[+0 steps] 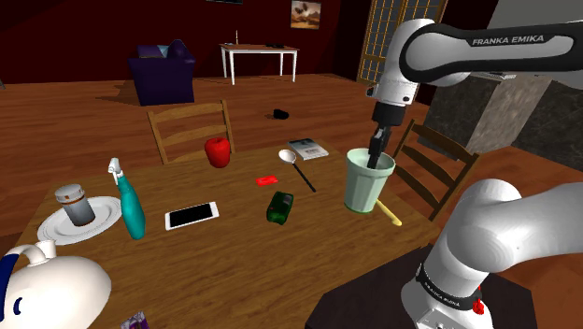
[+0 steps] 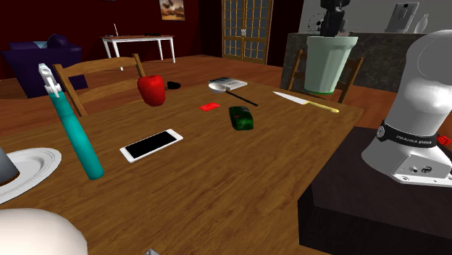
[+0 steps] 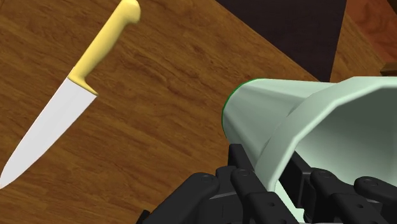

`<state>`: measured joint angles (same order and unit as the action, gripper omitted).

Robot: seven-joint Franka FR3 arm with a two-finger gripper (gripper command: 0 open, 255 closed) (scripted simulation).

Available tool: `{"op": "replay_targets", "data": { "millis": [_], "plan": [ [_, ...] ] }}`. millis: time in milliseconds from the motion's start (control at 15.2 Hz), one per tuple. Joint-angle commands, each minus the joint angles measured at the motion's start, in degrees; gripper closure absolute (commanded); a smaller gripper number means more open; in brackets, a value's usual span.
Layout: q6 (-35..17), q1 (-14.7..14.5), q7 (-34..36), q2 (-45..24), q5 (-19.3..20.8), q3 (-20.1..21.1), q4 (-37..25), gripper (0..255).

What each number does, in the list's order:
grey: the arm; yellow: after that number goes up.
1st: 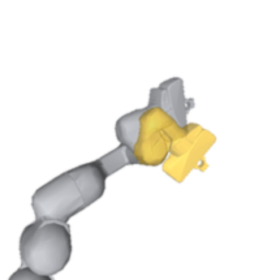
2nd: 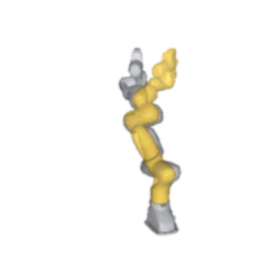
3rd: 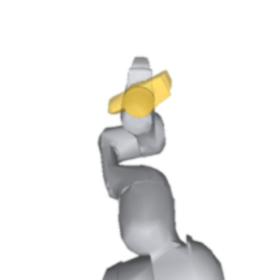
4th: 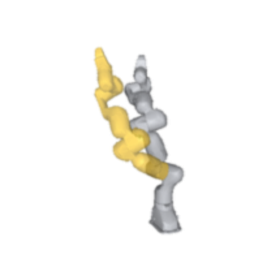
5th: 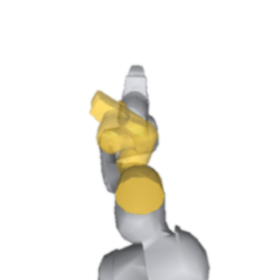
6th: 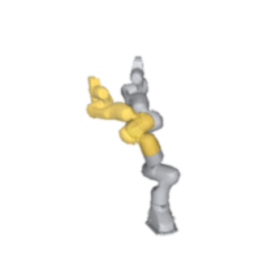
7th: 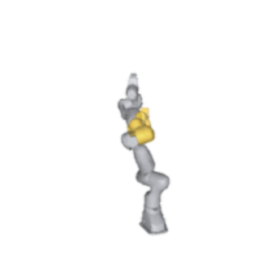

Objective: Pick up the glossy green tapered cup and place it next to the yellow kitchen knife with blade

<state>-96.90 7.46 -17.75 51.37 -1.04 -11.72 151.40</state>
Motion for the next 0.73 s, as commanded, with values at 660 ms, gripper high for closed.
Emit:
{"op": "replay_targets", "data": {
  "millis": [660],
  "plan": [
    [-9.26,0.61,-1.31,-0.66,0.90,-1.17,8.67,255]
  ]
}}
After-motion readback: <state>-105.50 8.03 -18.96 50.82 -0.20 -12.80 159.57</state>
